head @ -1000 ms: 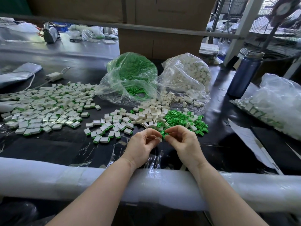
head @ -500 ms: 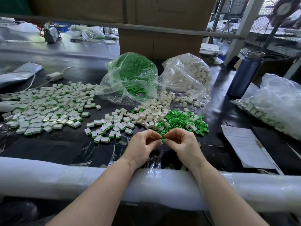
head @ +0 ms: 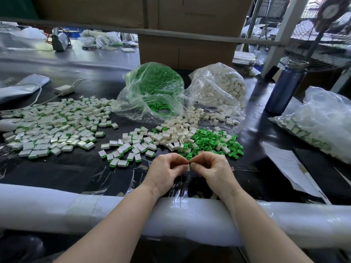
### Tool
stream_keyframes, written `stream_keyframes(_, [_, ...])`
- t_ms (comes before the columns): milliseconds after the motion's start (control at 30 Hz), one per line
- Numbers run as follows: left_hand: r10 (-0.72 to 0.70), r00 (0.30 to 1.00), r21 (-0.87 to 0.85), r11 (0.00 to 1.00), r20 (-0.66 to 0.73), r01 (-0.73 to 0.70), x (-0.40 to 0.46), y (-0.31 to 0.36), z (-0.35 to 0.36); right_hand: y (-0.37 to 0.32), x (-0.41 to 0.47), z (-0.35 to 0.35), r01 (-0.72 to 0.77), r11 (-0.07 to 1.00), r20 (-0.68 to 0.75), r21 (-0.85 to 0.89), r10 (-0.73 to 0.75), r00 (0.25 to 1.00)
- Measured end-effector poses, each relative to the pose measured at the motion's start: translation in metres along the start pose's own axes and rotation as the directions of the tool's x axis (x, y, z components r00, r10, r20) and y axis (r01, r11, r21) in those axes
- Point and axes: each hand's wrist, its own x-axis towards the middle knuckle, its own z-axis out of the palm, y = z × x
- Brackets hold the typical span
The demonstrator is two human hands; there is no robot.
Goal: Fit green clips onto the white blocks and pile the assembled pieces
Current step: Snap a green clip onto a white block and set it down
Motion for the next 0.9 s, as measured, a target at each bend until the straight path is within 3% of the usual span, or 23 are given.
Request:
stream_keyframes(200, [-0.013, 1.000, -0.067, 0.998, -0.008, 0.012, -0.0009, 0.0010, -0.0003, 0.0019, 0.0001, -0.0004, -0.009, 1.000, -0.072, 0.010, 0.010, 0.997])
stream_keyframes(433, [-0.048, 0.999, -0.161, 0.986, -0.009, 0.046, -0.0025, 0.0040, -0.0008, -0.0008, -0.0015, 0.0003, -0.038, 0.996, -0.027, 0.082, 0.040, 0.999])
stream_keyframes(900, [-0.022, 0.999, -0.028, 0.999, 0.035, 0.023, -0.0030, 0.0027, -0.0002, -0.0034, -0.0024, 0.0015, -0.021, 0.999, 0.057, -0.045, 0.023, 0.998])
